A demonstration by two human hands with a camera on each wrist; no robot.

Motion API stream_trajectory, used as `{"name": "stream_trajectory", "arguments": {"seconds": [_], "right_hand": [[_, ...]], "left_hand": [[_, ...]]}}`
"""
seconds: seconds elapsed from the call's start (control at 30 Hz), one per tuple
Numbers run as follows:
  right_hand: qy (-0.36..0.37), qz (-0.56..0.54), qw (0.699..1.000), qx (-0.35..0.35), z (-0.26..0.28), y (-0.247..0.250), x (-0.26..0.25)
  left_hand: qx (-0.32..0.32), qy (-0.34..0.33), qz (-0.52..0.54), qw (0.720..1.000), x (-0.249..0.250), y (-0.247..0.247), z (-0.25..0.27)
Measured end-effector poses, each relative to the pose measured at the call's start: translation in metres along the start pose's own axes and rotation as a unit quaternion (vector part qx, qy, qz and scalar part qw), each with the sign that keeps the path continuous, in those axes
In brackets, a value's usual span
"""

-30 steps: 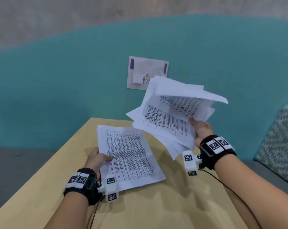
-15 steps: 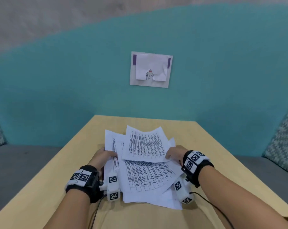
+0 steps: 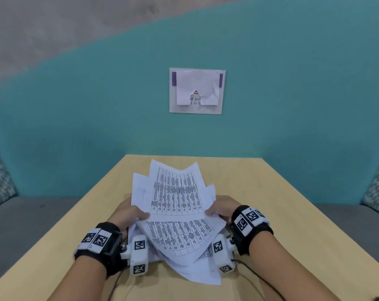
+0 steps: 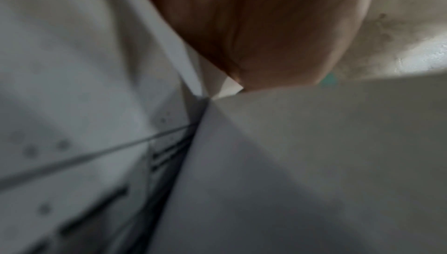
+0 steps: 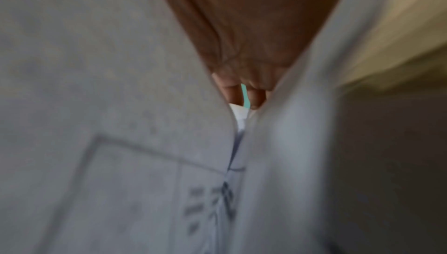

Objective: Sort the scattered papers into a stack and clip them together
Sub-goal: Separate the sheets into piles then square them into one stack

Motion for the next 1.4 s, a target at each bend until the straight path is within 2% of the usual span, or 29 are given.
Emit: {"name": "stream_trajectory", "arguments": {"seconds": [0.1, 0.2, 0.33, 0.43, 0.53, 0.63, 0.77, 0.93, 1.1, 1.23, 1.4], "right_hand": [[0.014, -0.110, 0.993, -0.038, -0.004, 0.007, 0.009], [0.040, -0.244, 0.966, -0.069, -0.002, 0.010, 0.015], [0.091, -0.344, 0.925, -0.132, 0.013, 0.014, 0.015], [0.134, -0.370, 0.905, -0.163, 0.025, 0.024, 0.006], [0.177, -0.383, 0.900, -0.111, 0.037, 0.041, -0.006], [0.243, -0.387, 0.889, 0.003, 0.056, 0.056, -0.022], [0.325, -0.380, 0.855, 0.135, 0.080, 0.064, -0.038], [0.343, -0.350, 0.844, 0.220, 0.086, 0.059, -0.041], [0.328, -0.353, 0.842, 0.244, 0.081, 0.046, -0.042], [0.284, -0.352, 0.870, 0.197, 0.067, 0.031, -0.040], [0.252, -0.350, 0.886, 0.173, 0.055, 0.023, -0.036]], "left_hand": [[0.013, -0.006, 0.024, 1.000, 0.007, 0.001, 0.006], [0.019, -0.027, 0.028, 0.999, 0.028, 0.001, 0.012], [-0.007, -0.087, -0.003, 0.996, 0.072, -0.006, 0.023], [0.007, -0.134, -0.037, 0.990, 0.099, -0.021, 0.034], [0.024, -0.174, -0.058, 0.983, 0.114, -0.034, 0.038], [0.067, -0.233, -0.060, 0.968, 0.127, -0.049, 0.036], [0.125, -0.310, -0.023, 0.942, 0.136, -0.066, 0.028], [0.142, -0.336, -0.012, 0.931, 0.129, -0.068, 0.026], [0.175, -0.331, -0.003, 0.927, 0.122, -0.070, 0.019], [0.159, -0.287, 0.004, 0.945, 0.113, -0.073, 0.018], [0.157, -0.240, 0.014, 0.958, 0.100, -0.071, 0.014]]}}
Point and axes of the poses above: each hand's wrist, its own z-axis away from the middle knuckle, its own y-axis out of the back of the hand, x = y × z, the point moved 1 cm from there along -z, towards the middle knuckle, and after that the axes turned 12 degrees about -y, right-handed, at the moved point
